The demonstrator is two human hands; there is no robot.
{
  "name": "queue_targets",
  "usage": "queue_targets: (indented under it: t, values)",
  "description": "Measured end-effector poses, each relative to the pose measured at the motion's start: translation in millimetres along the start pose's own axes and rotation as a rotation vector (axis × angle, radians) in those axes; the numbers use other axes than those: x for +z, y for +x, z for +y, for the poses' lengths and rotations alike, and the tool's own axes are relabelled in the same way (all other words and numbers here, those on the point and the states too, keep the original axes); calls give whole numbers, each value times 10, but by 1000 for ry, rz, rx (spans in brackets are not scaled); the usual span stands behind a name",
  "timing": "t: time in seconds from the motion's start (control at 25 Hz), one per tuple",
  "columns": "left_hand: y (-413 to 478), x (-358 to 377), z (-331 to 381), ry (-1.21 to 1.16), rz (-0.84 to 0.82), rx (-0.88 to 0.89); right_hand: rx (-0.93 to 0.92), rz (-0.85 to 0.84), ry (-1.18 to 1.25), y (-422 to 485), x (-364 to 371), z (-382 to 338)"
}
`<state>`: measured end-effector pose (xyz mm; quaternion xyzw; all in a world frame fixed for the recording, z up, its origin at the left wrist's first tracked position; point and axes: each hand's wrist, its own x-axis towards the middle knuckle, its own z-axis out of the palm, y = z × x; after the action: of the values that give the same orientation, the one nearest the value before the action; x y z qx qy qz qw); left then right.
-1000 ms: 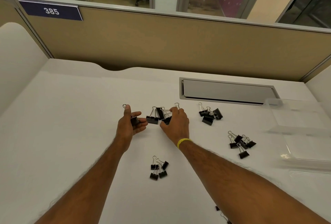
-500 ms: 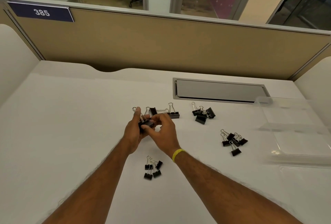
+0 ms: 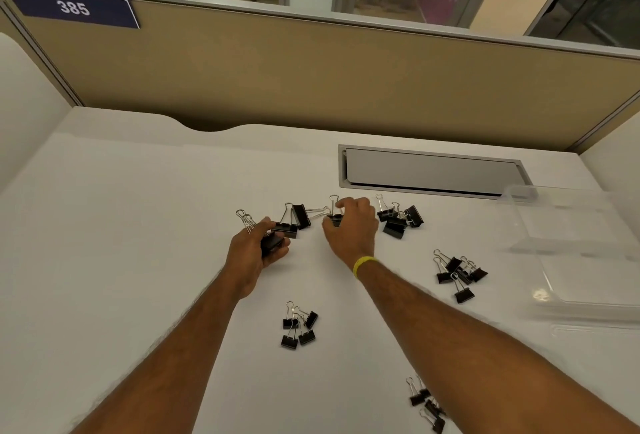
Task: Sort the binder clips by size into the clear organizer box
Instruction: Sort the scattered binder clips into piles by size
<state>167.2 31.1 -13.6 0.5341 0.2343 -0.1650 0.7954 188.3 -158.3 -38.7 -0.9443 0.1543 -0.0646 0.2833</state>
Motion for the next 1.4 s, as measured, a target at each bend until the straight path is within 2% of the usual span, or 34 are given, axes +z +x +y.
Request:
queue_targets:
  t: [0.12, 0.24, 0.32, 0.48, 0.64, 0.76, 1.08, 1.16, 1.24, 1.32, 1.4]
  values:
    - [8, -42, 29, 64, 11, 3, 82, -104, -90, 171, 34, 8]
    - [25, -66, 42, 94, 21, 5, 96, -132, -91, 207, 81, 24]
    - [27, -64, 55, 102, 19, 6, 125, -117, 30, 199, 74, 36]
    - [11, 15, 59, 82, 15, 13, 116, -17, 463, 2, -6, -151]
    - [-44, 114, 27, 30, -13, 11, -16, -135, 685, -376, -21, -467]
    - [-103, 133, 10, 45, -51, 10, -123, -191, 657, -553, 7, -555]
    - [-101, 68, -31, -27, -56, -36, -228, -245, 610, -570, -51, -510]
    - [-67, 32, -36, -14, -44, -20, -181, -199, 560, -493, -39, -488]
    - [-29, -27, -34, 13, -27, -7, -58, -149, 450, -329, 12, -419]
    - [4, -85, -22, 22, -4, -8, 42, -194, 272, -135, 76, -357]
    - [22, -132, -5, 30, 4, -6, 48, -272, 127, 11, 132, -353]
